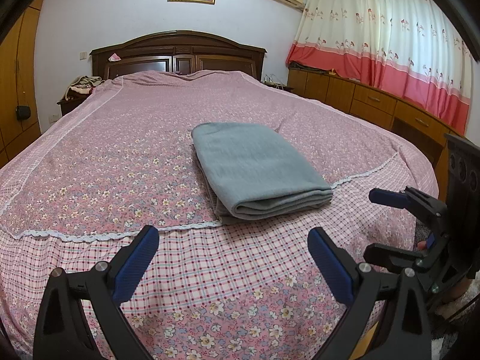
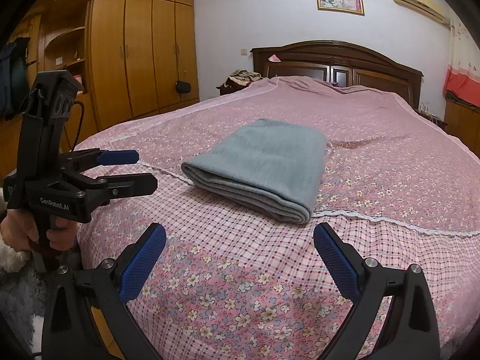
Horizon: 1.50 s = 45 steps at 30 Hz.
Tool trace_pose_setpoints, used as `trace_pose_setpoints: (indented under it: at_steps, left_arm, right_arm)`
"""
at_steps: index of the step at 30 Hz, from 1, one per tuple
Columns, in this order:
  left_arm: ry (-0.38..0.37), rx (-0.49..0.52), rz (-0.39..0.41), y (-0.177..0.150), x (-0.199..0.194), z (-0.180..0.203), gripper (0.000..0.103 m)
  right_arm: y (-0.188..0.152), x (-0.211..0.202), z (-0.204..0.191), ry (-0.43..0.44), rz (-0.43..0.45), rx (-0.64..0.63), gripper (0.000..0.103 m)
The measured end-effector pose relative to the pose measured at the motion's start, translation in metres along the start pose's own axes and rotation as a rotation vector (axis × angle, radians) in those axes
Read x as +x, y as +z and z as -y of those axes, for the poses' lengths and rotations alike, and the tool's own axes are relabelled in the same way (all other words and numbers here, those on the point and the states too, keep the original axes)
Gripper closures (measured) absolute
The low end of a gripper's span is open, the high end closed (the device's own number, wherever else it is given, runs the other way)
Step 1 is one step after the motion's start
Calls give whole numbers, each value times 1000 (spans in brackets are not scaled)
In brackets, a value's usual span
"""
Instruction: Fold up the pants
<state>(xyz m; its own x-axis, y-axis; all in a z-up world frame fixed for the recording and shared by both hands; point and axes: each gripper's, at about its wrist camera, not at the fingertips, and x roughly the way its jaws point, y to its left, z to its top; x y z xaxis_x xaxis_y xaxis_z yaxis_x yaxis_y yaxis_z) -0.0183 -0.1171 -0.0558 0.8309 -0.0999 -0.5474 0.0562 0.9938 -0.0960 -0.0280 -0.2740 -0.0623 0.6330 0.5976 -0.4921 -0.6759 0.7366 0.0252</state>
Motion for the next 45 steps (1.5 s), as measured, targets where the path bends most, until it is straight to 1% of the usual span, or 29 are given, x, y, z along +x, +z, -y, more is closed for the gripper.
trace_pose_setpoints:
  at_steps: [45]
  left_arm:
    - [-11,16,6,-1,-5,3,2]
  right_arm:
    - [-7,11,-17,-5,-35,-30,2]
